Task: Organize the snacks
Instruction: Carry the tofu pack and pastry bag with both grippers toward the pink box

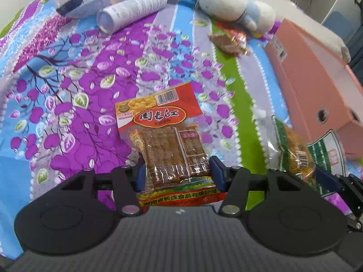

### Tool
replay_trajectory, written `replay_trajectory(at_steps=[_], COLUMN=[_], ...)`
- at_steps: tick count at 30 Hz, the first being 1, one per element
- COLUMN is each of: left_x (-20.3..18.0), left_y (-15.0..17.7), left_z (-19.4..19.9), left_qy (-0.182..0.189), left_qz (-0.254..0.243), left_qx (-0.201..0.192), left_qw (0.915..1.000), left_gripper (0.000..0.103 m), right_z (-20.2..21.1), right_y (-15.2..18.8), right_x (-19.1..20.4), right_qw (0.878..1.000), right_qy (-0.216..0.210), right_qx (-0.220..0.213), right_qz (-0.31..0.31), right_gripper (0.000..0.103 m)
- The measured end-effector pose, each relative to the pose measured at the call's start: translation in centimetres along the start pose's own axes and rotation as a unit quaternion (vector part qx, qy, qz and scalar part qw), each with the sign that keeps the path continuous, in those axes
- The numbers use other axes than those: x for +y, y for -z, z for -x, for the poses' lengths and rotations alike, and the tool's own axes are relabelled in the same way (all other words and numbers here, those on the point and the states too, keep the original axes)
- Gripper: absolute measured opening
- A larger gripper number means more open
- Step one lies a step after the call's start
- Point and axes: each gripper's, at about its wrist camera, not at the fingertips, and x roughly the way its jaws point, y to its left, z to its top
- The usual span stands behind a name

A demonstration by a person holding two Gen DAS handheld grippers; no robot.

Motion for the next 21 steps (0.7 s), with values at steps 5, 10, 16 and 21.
replay_trajectory(at_steps=[5,10,16,21], left_x=[-0.2,-0.9,-2.5,-4.1], left_y=[-1.0,-2.1,-2.5,-2.6], left_z=[3.2,6.8,10.9,13.2], left_qy=[0.024,0.043,0.058,0.079], left_qz=[0.004,-0.005,-0.029,-0.034], left_qx=[-0.027,-0.058,-0.089,-0.104], left_qw=[0.9993,0.9974,0.9939,0.9908], left_gripper=[0.061,0.061,0.061,0.062], right_z=[2.0,4.5,7.6,9.8], right_y=[-1.6,-3.3,-4.9,-6.1], right_x=[0.2,0.4,0.0,-0.8], right_qw=[1.0,0.999,0.998,0.996], right_qy=[0.001,0.005,0.012,0.025], right_qx=[-0.02,-0.042,-0.063,-0.082], right_qz=[-0.001,0.0,-0.006,-0.012], right_gripper=[0.044,0.044,0.044,0.044])
